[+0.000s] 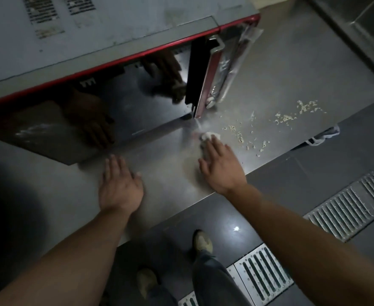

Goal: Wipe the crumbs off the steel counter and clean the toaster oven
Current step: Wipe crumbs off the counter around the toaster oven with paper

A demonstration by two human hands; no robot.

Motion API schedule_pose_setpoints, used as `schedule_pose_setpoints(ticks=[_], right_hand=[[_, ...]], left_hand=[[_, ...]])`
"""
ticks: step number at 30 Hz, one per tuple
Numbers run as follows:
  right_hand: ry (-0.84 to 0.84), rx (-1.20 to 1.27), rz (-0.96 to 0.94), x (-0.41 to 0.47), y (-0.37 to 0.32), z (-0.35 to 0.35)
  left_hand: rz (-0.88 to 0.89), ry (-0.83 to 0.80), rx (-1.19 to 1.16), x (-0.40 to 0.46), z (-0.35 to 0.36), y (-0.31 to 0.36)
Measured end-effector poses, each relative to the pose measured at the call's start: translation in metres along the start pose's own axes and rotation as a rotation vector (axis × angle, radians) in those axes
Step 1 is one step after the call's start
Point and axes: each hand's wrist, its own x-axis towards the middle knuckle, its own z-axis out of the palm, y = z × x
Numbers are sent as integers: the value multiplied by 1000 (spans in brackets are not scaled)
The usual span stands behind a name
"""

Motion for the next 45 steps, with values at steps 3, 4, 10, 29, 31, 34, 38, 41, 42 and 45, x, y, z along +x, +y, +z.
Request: schedule_pose_setpoints(ticks=[3,4,10,29,31,34,38,41,42,45], right_hand=[[-2,88,-57,6,-8,2],[3,91,-62,9,-4,1],[-14,-57,-35,33,65,-11],[255,73,-218,69,117,-8],[227,88,-17,78,132,-22],[255,70,103,87,142,-40],[374,185,-261,77,110,-40],[348,240,-529,74,61,-26],[338,246,-587,76,46,-21],[294,233,-636,87,21,-10]], left_hand=[[265,35,20,4,-10,51],[343,65,35,4,-14,67],[251,38,-30,11,-9,118],[114,95,-42,4,44,177],[125,98,-38,5,46,176],[131,113,-39,4,45,175],[119,135,-47,4,46,176],[141,158,-47,3,47,174],[148,165,-38,3,47,173],[150,150,-8,4,47,174]])
